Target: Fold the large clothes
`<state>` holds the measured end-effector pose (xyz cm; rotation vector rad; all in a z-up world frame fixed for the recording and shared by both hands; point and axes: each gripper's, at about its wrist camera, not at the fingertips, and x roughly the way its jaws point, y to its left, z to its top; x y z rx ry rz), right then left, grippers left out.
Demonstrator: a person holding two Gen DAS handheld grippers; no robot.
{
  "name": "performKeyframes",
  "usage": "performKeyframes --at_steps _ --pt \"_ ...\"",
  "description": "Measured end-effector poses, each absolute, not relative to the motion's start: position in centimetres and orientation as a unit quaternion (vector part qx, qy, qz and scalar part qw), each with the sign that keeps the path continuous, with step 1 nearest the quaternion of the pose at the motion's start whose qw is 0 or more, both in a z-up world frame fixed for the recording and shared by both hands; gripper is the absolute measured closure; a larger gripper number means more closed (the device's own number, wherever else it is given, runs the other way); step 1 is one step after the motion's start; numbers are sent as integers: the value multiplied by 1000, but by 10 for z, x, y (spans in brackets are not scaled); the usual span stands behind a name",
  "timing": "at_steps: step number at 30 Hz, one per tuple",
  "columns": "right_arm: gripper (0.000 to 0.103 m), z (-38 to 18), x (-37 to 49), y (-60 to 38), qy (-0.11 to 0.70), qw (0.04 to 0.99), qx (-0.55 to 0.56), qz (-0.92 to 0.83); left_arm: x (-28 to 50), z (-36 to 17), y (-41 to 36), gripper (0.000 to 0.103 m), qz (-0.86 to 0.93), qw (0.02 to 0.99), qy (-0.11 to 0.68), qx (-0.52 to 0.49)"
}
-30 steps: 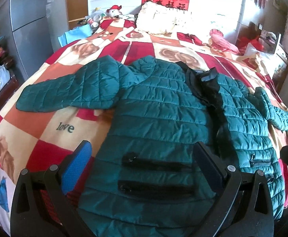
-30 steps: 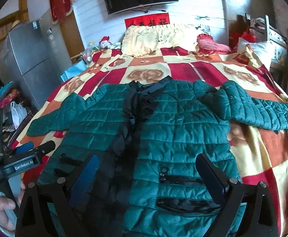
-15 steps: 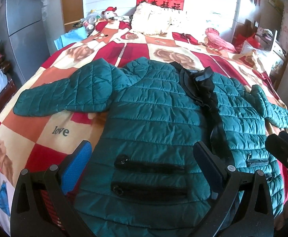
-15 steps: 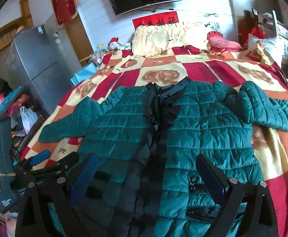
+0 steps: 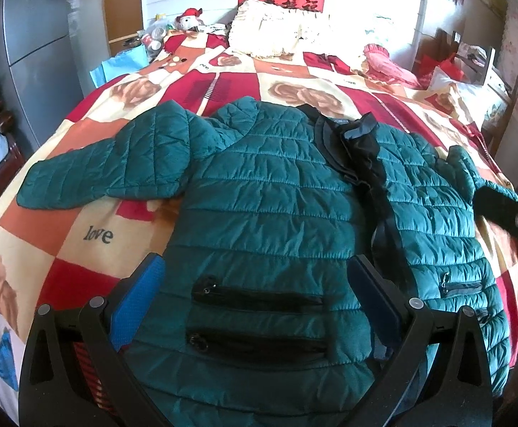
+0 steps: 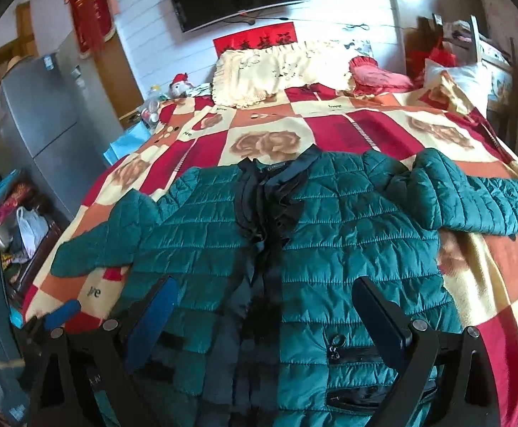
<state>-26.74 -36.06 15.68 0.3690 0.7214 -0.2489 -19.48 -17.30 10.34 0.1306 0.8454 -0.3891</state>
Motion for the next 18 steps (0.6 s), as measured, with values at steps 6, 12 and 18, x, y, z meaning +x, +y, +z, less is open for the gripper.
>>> performKeyframes --at_steps 6,12,18 --pt "5 161 -260 -367 344 909 189 -140 -195 103 -176 0 -190 892 406 64" --pt "5 146 -257 -368 360 901 173 -172 -195 99 -180 0 -193 891 406 70" --pt "5 135 -261 -372 364 895 177 -190 -193 91 -184 0 -194 887 414 69"
